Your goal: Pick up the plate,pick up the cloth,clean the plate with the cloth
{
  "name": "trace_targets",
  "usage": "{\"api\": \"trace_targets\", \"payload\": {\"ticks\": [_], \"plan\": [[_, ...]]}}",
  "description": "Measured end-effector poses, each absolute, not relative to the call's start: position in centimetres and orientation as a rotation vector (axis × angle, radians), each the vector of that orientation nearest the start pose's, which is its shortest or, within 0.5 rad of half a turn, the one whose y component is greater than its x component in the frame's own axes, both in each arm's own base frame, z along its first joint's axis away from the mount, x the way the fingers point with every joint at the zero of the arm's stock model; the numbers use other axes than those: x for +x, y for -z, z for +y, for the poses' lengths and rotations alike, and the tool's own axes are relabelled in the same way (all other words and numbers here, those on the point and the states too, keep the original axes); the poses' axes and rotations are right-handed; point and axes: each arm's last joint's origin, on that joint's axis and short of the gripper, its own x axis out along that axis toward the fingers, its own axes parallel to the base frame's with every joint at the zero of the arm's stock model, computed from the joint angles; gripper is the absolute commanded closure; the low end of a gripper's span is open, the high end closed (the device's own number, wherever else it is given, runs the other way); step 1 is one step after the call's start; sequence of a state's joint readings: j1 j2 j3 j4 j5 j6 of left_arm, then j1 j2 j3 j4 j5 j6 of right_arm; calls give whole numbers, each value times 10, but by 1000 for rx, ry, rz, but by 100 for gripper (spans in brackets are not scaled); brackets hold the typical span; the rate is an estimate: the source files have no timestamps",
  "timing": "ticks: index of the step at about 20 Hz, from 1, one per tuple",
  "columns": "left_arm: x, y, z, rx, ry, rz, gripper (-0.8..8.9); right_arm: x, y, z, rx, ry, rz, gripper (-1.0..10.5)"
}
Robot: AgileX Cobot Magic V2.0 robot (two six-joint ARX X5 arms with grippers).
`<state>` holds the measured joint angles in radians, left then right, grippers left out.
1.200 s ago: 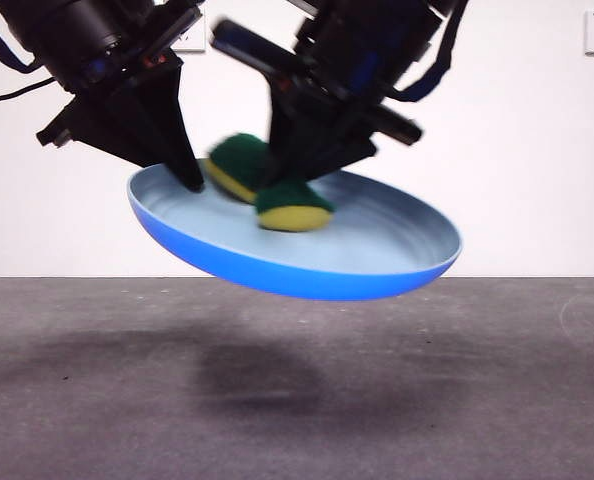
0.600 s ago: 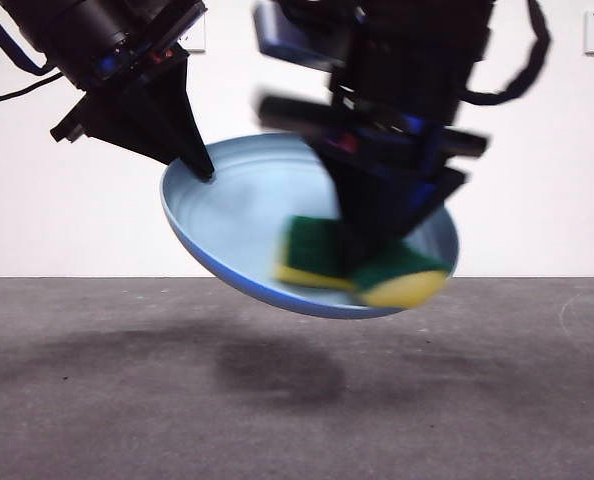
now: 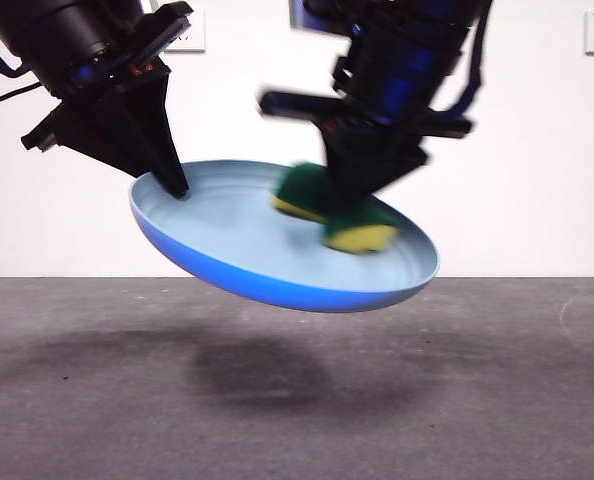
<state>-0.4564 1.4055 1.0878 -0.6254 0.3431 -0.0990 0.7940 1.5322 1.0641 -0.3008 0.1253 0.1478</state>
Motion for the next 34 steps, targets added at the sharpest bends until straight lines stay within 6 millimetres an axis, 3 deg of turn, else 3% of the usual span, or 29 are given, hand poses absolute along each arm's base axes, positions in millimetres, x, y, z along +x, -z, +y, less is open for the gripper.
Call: {"api": "trace_targets", "payload": {"ticks": [4,8,11,17,26,27,30,31,34], "plan": [[253,-270,-135,-23,721,960,822,218,-245,243,-145,-802,779,963],[260,-274,-132,-26,709,884,822,204,-235,242,-213,-808,917,963],[264,-274,-128,27,576,851,822,201,-235,240,-229,-800,943,963],[280,-257,-120,78,433,886,822,184,-281,220,-176,-799,778,963],[311,-195,-120,151,313,1052,812,160,-326,183,-157,-658,601,963],[313,-191,-120,154,308,1052,781,158,-327,179,-170,-625,602,963],[318,-183,-121,165,293,1057,372,155,-325,172,-214,-542,621,963],[319,-182,-121,165,294,1052,326,156,-324,170,-224,-524,633,963],[320,-183,-121,164,295,1039,329,162,-322,165,-219,-489,647,963]]}}
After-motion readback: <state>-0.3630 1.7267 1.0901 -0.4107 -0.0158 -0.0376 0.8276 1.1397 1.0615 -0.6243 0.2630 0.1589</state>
